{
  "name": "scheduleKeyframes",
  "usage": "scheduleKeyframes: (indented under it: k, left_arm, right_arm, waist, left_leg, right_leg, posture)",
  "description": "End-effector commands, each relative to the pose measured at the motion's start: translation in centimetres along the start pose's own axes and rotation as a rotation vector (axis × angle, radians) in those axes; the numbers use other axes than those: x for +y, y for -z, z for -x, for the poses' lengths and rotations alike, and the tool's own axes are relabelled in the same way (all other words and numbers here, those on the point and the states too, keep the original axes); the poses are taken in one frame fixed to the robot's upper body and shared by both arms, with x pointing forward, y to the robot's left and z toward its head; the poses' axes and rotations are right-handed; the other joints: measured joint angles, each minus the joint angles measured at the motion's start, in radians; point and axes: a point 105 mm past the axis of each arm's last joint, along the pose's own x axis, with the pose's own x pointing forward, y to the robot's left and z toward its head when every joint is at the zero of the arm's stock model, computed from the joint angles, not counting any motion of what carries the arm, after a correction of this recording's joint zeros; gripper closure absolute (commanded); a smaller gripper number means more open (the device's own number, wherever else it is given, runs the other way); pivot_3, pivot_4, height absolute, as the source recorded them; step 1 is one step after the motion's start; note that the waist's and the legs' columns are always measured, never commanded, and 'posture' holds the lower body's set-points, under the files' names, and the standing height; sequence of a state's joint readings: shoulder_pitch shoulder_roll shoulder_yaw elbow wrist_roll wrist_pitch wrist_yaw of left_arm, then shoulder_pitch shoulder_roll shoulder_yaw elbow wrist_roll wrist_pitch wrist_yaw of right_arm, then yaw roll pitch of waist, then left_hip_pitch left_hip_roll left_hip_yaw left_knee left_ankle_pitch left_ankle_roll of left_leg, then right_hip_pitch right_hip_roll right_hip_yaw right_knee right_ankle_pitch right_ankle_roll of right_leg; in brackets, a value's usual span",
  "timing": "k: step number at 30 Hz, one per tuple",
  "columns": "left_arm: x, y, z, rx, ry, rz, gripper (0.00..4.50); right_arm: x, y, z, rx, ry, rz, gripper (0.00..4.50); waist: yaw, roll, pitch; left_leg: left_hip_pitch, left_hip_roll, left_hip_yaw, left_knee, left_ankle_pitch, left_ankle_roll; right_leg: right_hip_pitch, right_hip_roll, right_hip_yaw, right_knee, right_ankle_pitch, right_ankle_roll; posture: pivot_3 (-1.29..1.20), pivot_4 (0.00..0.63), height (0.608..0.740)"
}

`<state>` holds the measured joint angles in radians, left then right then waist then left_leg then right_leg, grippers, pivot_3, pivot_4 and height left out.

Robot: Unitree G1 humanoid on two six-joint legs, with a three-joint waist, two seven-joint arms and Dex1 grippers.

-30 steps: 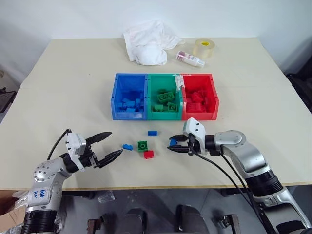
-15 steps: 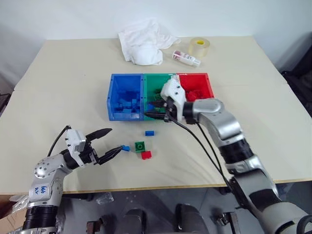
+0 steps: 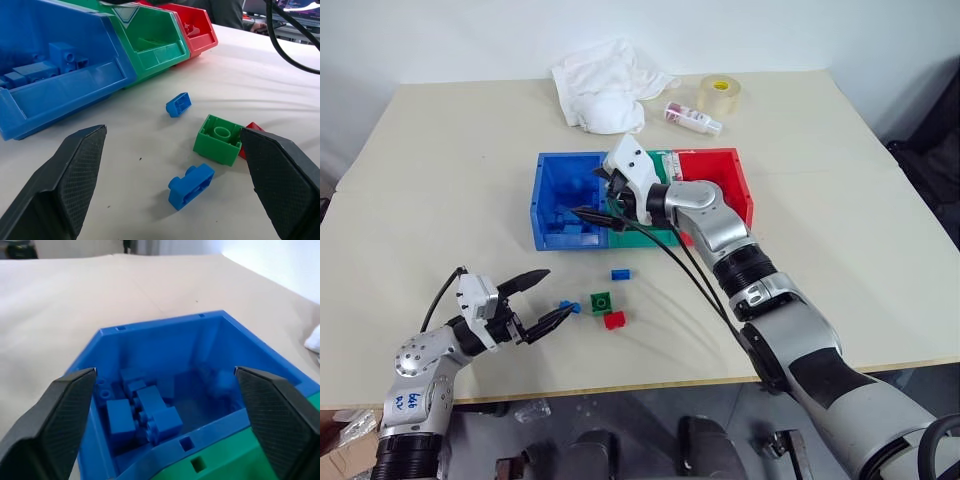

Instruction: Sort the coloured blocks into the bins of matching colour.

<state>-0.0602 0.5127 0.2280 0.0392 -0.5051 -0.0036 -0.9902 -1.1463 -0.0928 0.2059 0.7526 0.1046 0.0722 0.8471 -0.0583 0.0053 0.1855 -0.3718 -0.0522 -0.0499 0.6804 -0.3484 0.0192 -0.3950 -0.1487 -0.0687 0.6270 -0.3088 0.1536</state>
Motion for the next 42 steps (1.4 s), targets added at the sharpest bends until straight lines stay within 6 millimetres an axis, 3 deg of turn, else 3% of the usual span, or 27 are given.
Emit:
scheduleKeyframes:
  k: [1,7,14,17,20,25,34,42]
  left_arm:
    - [0.0,-1.0,0.0,-0.03,0.001,-0.037,0.0]
    - [0.2,-0.7,-0.3,-0.015,0.028,-0.032,0.0]
    - [0.6,-0.5,-0.1,0.002,0.049,-0.03,0.0]
    - [0.9,-0.5,0.1,0.013,0.061,-0.03,0.0]
    - [1.3,-0.5,0.2,0.017,0.066,-0.034,0.0]
    - [1.6,-0.7,0.0,0.015,0.06,-0.046,0.0]
    - [0.6,-0.8,0.2,0.0,0.038,-0.048,0.0]
    - [-0.3,-0.8,1.3,0.002,-0.012,-0.047,0.0]
  right_arm:
    - [0.9,-1.2,2.5,-0.076,-0.079,0.039,0.07]
    - [4.6,2.3,10.6,0.024,-0.215,0.004,0.07]
    - [6.2,4.9,19.6,0.22,-0.123,-0.148,0.07]
    - [6.4,5.4,21.9,0.283,-0.071,-0.172,0.07]
    - [6.4,5.5,22.8,0.309,-0.052,-0.182,0.07]
    - [6.2,5.7,21.1,0.297,-0.072,-0.179,0.07]
    - [6.5,7.1,13.3,0.239,-0.202,-0.19,0.07]
    - [5.4,7.8,8.3,0.212,-0.233,-0.178,0.07]
  waist:
    - [0.004,0.0,0.0]
    - [0.029,0.0,0.0]
    - [0.04,0.0,0.0]
    - [0.045,0.0,0.0]
    - [0.05,0.0,0.0]
    - [0.058,0.0,0.0]
    - [0.054,0.0,0.0]
    - [0.05,0.0,0.0]
  left_leg:
    - [0.0,0.0,-0.001,0.0,0.0,0.0]
    - [0.0,-0.002,-0.001,0.001,0.0,0.001]
    - [0.0,0.001,0.003,0.002,0.0,0.0]
    - [0.0,0.001,0.004,0.002,0.0,0.001]
    - [0.0,0.002,0.006,0.002,0.0,0.0]
    - [0.0,0.001,0.006,0.002,0.0,0.001]
    - [0.0,0.002,0.005,0.002,0.0,0.0]
    - [0.0,0.002,0.004,0.002,0.0,0.0]
  right_leg:
    - [0.0,0.0,0.0,0.0,0.0,0.0]
    - [0.001,-0.001,0.001,-0.002,0.0,0.0]
    - [0.003,0.0,0.001,-0.005,0.0,0.0]
    - [0.003,0.0,0.002,-0.006,0.0,0.0]
    - [0.003,0.0,0.002,-0.007,0.0,0.0]
    - [0.003,0.0,0.002,-0.007,0.0,0.0]
    - [0.002,0.0,0.002,-0.006,0.0,0.0]
    - [0.002,0.0,0.001,-0.005,0.0,0.0]
  posture:
    - [0.0,0.15,0.74]
    - [0.0,0.15,0.74]
    - [0.0,0.15,0.74]
    - [0.0,0.15,0.74]
    - [0.0,0.15,0.74]
    - [0.0,0.15,0.74]
    - [0.0,0.15,0.74]
    - [0.0,0.15,0.74]
